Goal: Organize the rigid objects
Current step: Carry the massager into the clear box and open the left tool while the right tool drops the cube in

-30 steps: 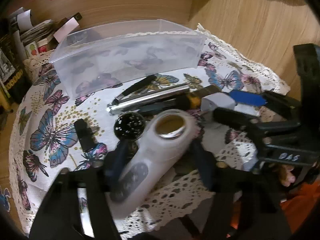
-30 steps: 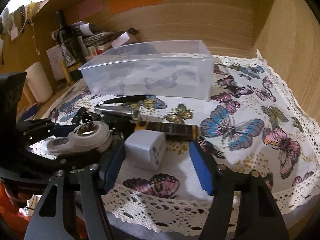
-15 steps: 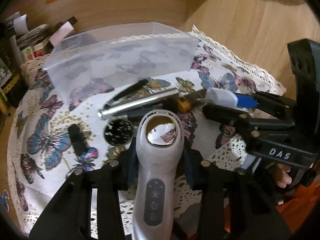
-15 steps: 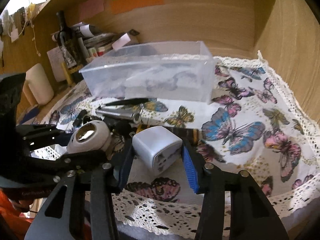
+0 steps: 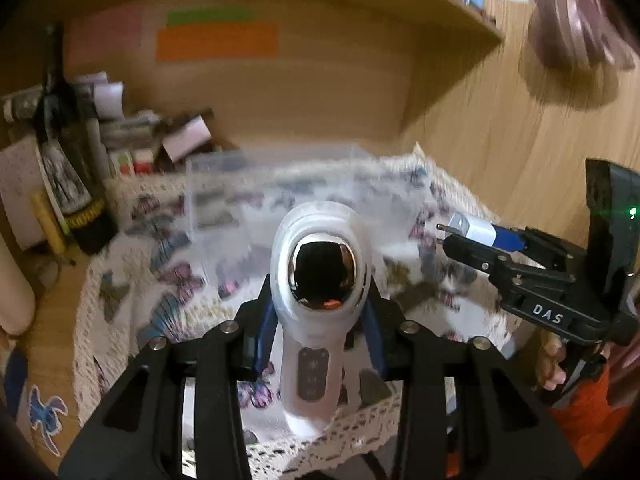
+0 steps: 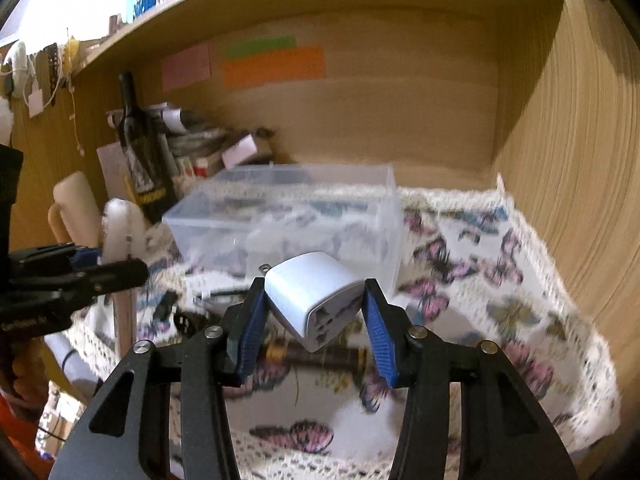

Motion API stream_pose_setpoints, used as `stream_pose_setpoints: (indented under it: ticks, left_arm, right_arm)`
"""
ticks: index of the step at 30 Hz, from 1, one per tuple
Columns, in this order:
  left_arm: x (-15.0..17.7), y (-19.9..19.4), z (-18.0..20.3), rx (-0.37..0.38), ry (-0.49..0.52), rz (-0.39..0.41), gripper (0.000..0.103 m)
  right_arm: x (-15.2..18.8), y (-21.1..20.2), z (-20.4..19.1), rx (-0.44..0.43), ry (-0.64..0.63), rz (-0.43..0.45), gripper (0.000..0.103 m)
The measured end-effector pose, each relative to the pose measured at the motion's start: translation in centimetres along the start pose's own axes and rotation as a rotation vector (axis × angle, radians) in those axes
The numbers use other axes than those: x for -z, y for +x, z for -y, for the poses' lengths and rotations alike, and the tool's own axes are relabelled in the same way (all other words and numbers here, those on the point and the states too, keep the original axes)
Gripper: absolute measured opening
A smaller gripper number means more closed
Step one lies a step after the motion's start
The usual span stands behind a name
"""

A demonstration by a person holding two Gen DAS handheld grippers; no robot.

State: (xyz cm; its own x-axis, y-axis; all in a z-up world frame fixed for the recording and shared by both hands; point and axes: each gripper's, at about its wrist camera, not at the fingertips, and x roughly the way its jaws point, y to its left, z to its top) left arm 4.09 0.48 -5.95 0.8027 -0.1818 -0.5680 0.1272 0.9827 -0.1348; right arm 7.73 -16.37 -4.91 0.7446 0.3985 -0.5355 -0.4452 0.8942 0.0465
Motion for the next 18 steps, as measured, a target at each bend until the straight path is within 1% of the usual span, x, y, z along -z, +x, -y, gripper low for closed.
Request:
stream_pose_setpoints:
  ticks: [4,7,10,14,18]
  left_arm:
    - [-2.0,-1.2,-0.2,-0.019,0.008,0.072,0.039]
    - [-3.6,-1.7,-0.4,-0.051,0.023,0.126,0.039]
    - [-5.4,-1.7,-1.1,-0.070,0.023,0.161,0.039]
    - [-7.4,-0.9,-2.3,-0.092,0.014,0.175,0.039]
    - [-9.0,0.9,-3.3,-0.123,0.009,0.169,0.039]
  right_arm:
    - [-2.1,-0.2,0.1,0.007,-0.008,0.056,0.044]
    - [-3.4,-0.1,0.0,0.012,-0.020,0.083,0.044]
    - [-4.8,0.4,0.1,0.015,-0.029,0.099,0.044]
    - [-6.8,1.5,0.2,0.022,-0.043,0.108,0.044]
    - [-8.3,3.0,0.4,0.029,-0.055,0.101,0.044]
